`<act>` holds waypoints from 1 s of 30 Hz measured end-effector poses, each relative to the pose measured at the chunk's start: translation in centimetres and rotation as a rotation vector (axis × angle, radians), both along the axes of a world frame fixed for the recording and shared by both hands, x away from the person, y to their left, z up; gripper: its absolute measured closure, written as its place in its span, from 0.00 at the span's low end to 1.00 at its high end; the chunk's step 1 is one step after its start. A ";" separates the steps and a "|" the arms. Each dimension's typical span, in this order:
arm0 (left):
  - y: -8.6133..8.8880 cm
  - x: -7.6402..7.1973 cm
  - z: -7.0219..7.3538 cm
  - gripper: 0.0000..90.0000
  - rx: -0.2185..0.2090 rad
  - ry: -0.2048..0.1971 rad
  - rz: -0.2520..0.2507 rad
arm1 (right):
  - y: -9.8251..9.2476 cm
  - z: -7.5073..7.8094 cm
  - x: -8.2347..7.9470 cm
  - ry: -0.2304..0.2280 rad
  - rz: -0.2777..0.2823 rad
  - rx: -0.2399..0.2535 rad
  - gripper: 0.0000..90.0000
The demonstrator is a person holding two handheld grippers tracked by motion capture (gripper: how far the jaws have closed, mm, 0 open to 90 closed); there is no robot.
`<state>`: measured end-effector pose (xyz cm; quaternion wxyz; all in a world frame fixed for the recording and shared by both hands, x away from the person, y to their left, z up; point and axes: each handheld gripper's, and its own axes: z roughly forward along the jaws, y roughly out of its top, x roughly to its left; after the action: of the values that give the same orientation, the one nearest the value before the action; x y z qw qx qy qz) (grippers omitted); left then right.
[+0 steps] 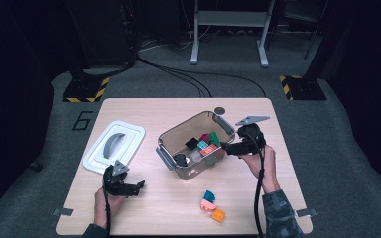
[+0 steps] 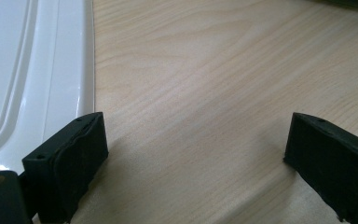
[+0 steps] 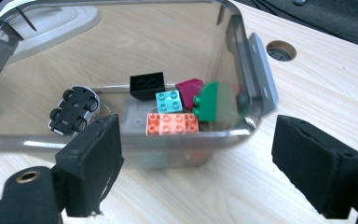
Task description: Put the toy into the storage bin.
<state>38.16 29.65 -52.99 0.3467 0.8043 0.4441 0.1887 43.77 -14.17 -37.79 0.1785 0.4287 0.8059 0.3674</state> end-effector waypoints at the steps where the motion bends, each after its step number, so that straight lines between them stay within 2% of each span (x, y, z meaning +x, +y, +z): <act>1: 0.0 0.0 0.0 0.06 -0.001 0.000 0.002 | -0.4 -0.1 -0.3 -0.006 0.005 0.001 0.16; 8: 0.0 0.0 0.0 0.06 -0.001 0.000 0.002 | -1.6 -1.8 -2.1 -0.005 -0.012 0.018 0.14; 10: 0.0 0.0 0.0 0.06 -0.001 0.000 0.002 | -1.8 -2.5 -2.6 0.005 -0.014 0.029 0.14; 15: 0.0 0.0 0.0 0.06 -0.001 0.000 0.002 | -1.7 -4.7 -3.6 0.025 -0.007 0.020 0.13; 21: 0.0 0.0 0.0 0.06 0.004 -0.001 -0.003 | -0.6 -7.5 -4.8 0.064 0.026 0.029 0.14; 24: 0.1 0.0 0.0 0.06 0.006 -0.001 -0.004 | 0.5 -8.7 -5.2 0.073 0.069 0.024 0.14; 27: 0.1 0.0 0.0 0.06 0.005 -0.001 -0.003 | 1.6 -9.6 -5.7 0.100 0.091 0.035 0.14; 30: 0.1 0.0 0.0 0.06 0.005 0.001 -0.003 | 2.6 -10.2 -6.3 0.107 0.123 0.032 0.13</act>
<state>38.16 29.71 -52.97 0.3449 0.8060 0.4425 0.1888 37.42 -11.61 -48.00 0.1053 0.4001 0.8332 0.3668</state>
